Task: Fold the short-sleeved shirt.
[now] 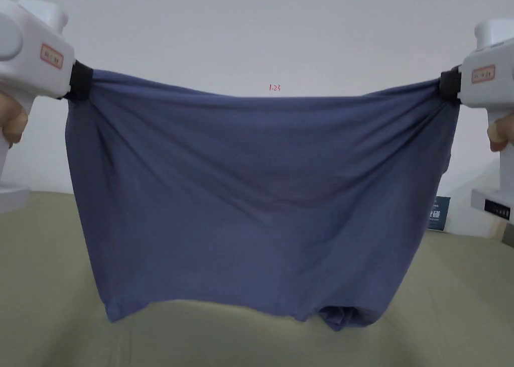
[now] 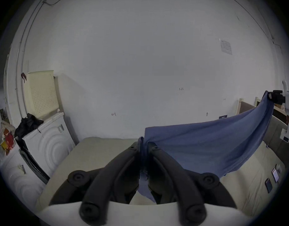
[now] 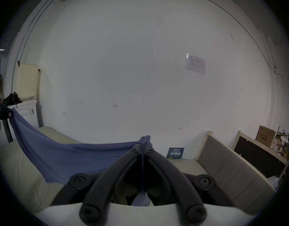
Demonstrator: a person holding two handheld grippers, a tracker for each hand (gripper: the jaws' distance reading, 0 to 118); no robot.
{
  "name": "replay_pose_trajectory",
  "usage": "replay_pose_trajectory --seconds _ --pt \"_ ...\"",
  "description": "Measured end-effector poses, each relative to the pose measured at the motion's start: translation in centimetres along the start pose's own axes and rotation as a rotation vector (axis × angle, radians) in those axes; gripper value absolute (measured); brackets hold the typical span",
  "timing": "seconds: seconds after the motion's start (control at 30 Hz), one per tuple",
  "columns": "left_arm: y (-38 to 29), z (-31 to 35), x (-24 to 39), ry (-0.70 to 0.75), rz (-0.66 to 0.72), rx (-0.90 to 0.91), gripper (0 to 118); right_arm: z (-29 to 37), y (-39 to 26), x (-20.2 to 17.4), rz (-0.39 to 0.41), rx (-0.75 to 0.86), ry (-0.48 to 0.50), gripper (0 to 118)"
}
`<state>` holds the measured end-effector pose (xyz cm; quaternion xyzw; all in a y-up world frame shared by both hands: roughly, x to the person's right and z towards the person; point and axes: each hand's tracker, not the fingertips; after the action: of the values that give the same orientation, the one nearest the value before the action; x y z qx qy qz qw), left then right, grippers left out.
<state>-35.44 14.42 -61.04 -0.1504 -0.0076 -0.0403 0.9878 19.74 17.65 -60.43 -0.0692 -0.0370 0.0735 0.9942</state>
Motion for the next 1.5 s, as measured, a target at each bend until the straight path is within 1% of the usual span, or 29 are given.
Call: replay_pose_trajectory --seconds 0.13,0.2,0.27,0.3,0.37,0.4,0.47,0.5,0.57,0.67,0.8,0.87,0.97,1.0,1.13,1.23,1.27,1.3,1.4,1.43,1.47,1.5 --pt "-3.8 1.7 -0.4 -0.036 0.039 -0.029 10 2.8 -3.8 -0.4 0.008 -0.061 0.011 1" --pt "-6.0 2.8 -0.5 -0.044 0.042 -0.047 10 4.7 -6.2 -0.5 0.025 -0.089 0.013 1" --pt "-8.5 4.0 -0.6 -0.058 0.049 -0.073 10 7.0 -8.7 -0.6 0.014 -0.126 0.034 1" --pt "-10.0 6.1 0.4 -0.067 0.043 -0.090 10 8.4 -10.2 -0.6 0.008 -0.145 0.037 1" --pt "-12.8 8.1 0.6 -0.084 0.040 -0.109 10 11.2 -12.9 -0.8 0.042 -0.158 0.009 1" --pt "-14.5 9.2 0.6 -0.094 0.036 -0.108 10 12.5 -14.2 -0.8 0.042 -0.161 0.014 1" --pt "-17.3 11.7 1.4 -0.097 0.044 -0.134 10 14.7 -16.7 -0.4 0.013 -0.184 0.044 1" --pt "-18.8 12.4 1.4 -0.102 0.053 -0.151 10 15.5 -18.0 -0.3 -0.008 -0.208 0.083 1" --pt "-21.6 14.0 1.4 -0.111 0.109 -0.182 9 17.1 -20.3 -0.6 0.003 -0.243 0.069 1" --pt "-25.7 16.2 1.6 -0.107 0.151 -0.240 10 19.4 -23.0 -1.1 -0.034 -0.283 0.097 1" --pt "-30.0 19.2 1.8 -0.103 0.149 -0.290 10 22.2 -26.3 -1.5 -0.064 -0.330 0.111 1" --pt "-31.5 20.3 1.8 -0.106 0.154 -0.307 10 23.3 -28.0 -1.5 -0.064 -0.352 0.127 1" --pt "-33.8 20.9 1.6 -0.109 0.171 -0.362 10 24.4 -31.0 -1.4 -0.108 -0.427 0.123 1" --pt "-34.5 21.1 1.7 -0.110 0.172 -0.379 10 24.1 -32.4 -0.9 -0.118 -0.452 0.127 1" --pt "-36.7 21.4 2.3 -0.126 0.137 -0.421 10 25.1 -36.5 -0.9 -0.104 -0.539 0.130 2" --pt "-38.1 21.1 2.5 -0.131 0.134 -0.464 10 25.4 -39.0 -0.7 -0.124 -0.610 0.122 2" --pt "-38.5 21.1 2.6 -0.132 0.138 -0.472 10 25.6 -39.7 -0.9 -0.130 -0.619 0.116 2" --pt "-38.9 21.0 2.7 -0.132 0.148 -0.487 10 25.7 -40.3 -0.8 -0.154 -0.644 0.109 2" --pt "-39.7 20.7 2.5 -0.133 0.189 -0.528 10 26.1 -41.1 -0.9 -0.168 -0.643 0.100 3" --pt "-39.7 20.8 2.6 -0.120 0.187 -0.529 16 26.0 -41.0 -0.9 -0.176 -0.644 0.096 7" --pt "-39.6 20.9 2.7 -0.087 0.179 -0.537 35 25.9 -40.8 -0.9 -0.182 -0.650 0.094 15" --pt "-39.5 20.9 2.4 -0.040 0.169 -0.555 66 25.9 -40.3 -0.8 -0.187 -0.659 0.077 32"
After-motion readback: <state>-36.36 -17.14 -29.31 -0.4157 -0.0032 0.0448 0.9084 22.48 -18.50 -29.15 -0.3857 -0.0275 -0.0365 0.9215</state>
